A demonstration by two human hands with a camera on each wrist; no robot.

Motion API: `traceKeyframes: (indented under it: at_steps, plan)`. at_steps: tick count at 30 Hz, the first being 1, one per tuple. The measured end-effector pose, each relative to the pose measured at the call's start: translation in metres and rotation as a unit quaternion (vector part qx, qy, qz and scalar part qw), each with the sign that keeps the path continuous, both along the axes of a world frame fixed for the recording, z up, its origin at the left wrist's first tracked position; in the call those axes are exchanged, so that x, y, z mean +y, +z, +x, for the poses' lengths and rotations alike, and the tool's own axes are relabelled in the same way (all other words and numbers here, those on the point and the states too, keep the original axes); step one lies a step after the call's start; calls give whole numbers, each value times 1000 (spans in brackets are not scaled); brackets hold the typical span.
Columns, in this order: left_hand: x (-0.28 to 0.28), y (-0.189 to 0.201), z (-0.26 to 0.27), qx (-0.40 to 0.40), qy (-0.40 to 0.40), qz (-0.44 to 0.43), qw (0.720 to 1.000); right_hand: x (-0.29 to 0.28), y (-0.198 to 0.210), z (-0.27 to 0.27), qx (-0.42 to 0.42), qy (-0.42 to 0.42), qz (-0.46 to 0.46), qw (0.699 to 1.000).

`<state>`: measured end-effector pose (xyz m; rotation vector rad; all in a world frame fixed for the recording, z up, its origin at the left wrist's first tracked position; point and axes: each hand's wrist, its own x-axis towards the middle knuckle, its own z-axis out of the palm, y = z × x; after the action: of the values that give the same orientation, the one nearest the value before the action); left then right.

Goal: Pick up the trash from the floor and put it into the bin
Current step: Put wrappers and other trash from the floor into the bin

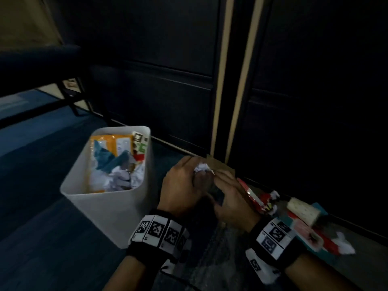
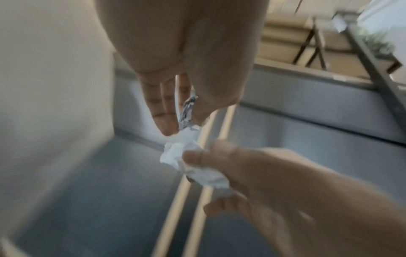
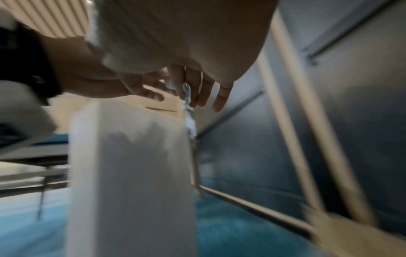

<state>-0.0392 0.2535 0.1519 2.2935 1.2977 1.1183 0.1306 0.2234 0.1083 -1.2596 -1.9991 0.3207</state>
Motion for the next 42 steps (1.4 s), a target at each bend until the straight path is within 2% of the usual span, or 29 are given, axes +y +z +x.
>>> traceKeyframes:
  at_steps: [4, 9, 13, 16, 19, 21, 23, 26, 30, 34, 36, 38, 42]
  plan:
    - [1, 47, -47, -32, 46, 101, 993, 7, 37, -47, -19, 67, -19, 997]
    - [9, 67, -112, -42, 145, 131, 980, 14, 69, -97, -57, 105, 37, 992]
    - [15, 56, -152, -19, 246, 82, 966, 24, 74, -132, -74, 111, 52, 990]
    - [11, 49, -165, 5, 268, 32, 963, 34, 69, -152, -83, 107, 31, 990]
    - [8, 45, -166, 40, 254, -16, 966, 40, 61, -165, -82, 100, -3, 992]
    - [7, 44, -166, 35, 231, -4, 972, 41, 57, -168, -57, 99, -10, 993]
    - [8, 45, -168, 22, 224, 10, 974, 41, 54, -168, -40, 96, 23, 994]
    - [9, 43, -167, 6, 232, 16, 973, 40, 54, -165, -68, 88, -5, 994]
    - [12, 37, -166, 76, 243, 3, 967, 31, 60, -150, -52, 89, -39, 994]
    - [8, 48, -156, 22, 252, 15, 967, 19, 63, -121, -25, 61, -4, 998]
    - [2, 57, -140, 22, 253, 41, 966, 14, 59, -101, -12, 36, -13, 999]
    - [-2, 62, -118, 33, 217, 70, 973, 8, 51, -77, 5, 10, -20, 1000]
    - [-3, 55, -62, 67, 51, 107, 991, -10, 28, -27, 23, -47, -41, 998]
